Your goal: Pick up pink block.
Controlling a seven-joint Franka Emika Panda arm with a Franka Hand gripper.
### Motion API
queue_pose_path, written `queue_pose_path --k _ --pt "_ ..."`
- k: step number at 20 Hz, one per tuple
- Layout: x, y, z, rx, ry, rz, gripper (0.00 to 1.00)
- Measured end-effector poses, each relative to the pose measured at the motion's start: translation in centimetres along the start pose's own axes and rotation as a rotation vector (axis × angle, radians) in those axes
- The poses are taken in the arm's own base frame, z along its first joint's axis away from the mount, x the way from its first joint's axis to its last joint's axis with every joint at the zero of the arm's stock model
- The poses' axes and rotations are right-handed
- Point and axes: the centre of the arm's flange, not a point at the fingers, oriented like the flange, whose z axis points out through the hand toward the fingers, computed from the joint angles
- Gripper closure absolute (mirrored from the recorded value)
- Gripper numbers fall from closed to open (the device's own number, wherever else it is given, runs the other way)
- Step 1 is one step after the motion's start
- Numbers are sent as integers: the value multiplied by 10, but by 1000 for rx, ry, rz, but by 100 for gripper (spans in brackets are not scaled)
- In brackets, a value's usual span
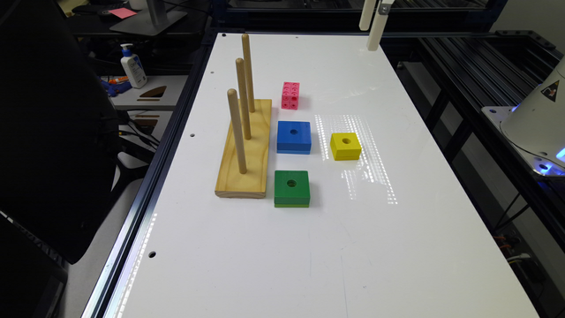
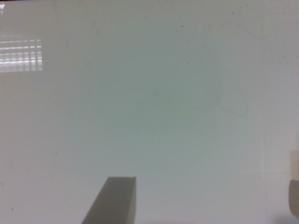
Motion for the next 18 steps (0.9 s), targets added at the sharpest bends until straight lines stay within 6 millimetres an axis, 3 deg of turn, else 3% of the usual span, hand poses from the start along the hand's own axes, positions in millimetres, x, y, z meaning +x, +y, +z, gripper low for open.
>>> queue_pose_path --k 18 --pt "26 -5 0 0 2 1 0"
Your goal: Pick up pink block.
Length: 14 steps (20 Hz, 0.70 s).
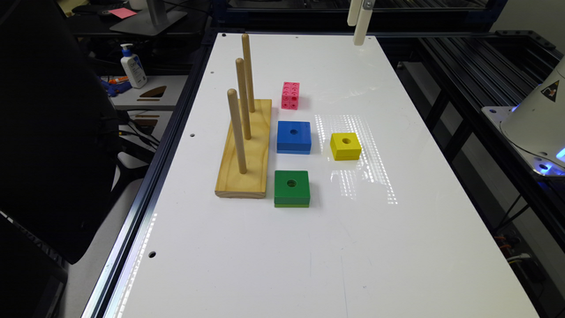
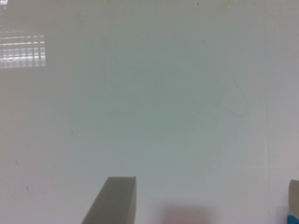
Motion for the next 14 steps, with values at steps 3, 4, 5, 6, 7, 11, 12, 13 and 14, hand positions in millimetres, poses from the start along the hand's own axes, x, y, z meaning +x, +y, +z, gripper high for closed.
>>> queue_pose_path --k 3,4,5,6,7,11,12,13,14 --pt "7 -4 2 -1 -3 0 0" --pt "10 -6 3 -2 -3 0 0" --pt "12 -7 3 -2 -3 -1 0" --pt "15 -8 4 -2 -4 -1 0" --pt "17 -10 4 -3 -5 -1 0" --pt "25 -15 5 -2 -4 -3 0" --pt "27 -17 5 -2 -3 -4 0" --pt "29 -18 6 -2 -3 -4 0" --pt "31 -20 6 -2 -2 -5 0"
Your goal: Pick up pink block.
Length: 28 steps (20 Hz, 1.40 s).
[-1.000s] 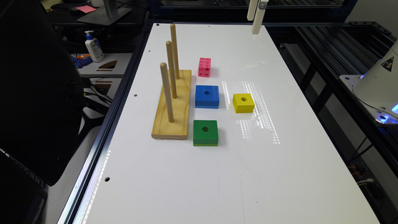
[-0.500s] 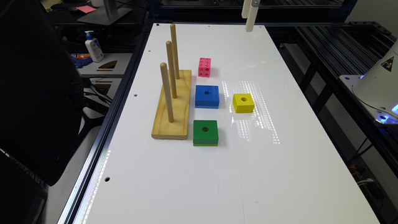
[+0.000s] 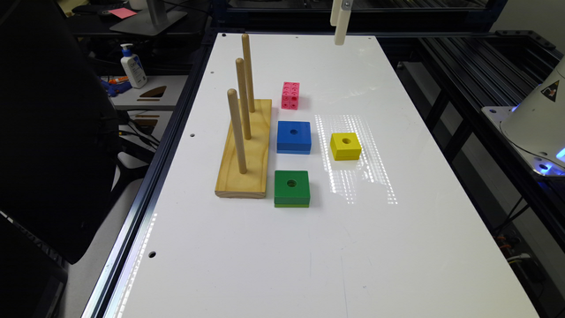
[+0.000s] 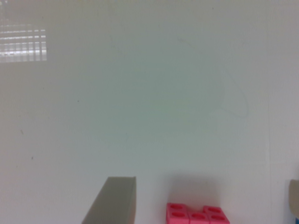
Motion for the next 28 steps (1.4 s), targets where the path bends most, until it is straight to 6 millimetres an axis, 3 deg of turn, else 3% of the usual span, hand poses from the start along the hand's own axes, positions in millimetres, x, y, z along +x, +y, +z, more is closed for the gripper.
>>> queue_pose_path --k 28 --pt "43 -39 8 10 11 -23 0"
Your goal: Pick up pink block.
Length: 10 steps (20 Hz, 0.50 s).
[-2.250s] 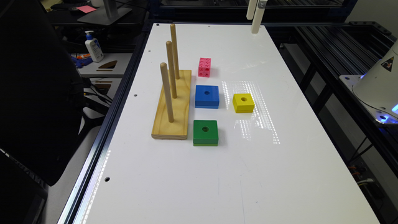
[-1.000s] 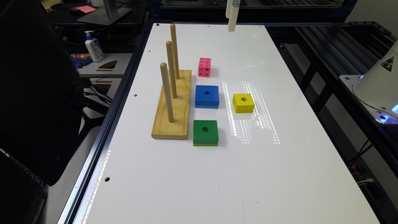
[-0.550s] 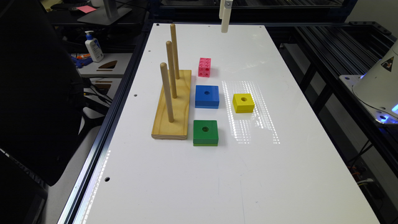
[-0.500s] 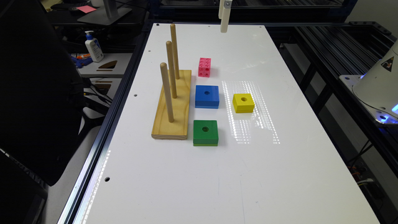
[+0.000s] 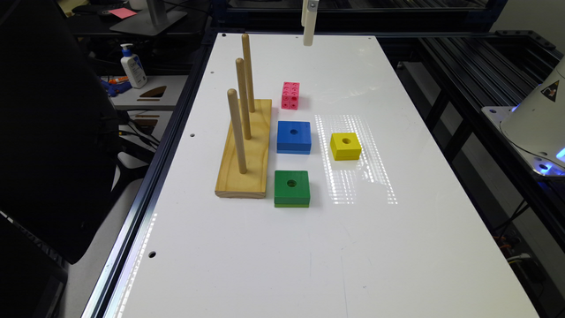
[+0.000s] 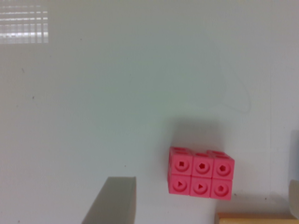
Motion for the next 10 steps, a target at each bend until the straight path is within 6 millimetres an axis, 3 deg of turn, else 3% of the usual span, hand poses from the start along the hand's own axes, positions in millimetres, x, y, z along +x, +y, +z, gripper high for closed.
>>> queue_pose_path --k 10 --pt "2 -1 0 1 1 0 0"
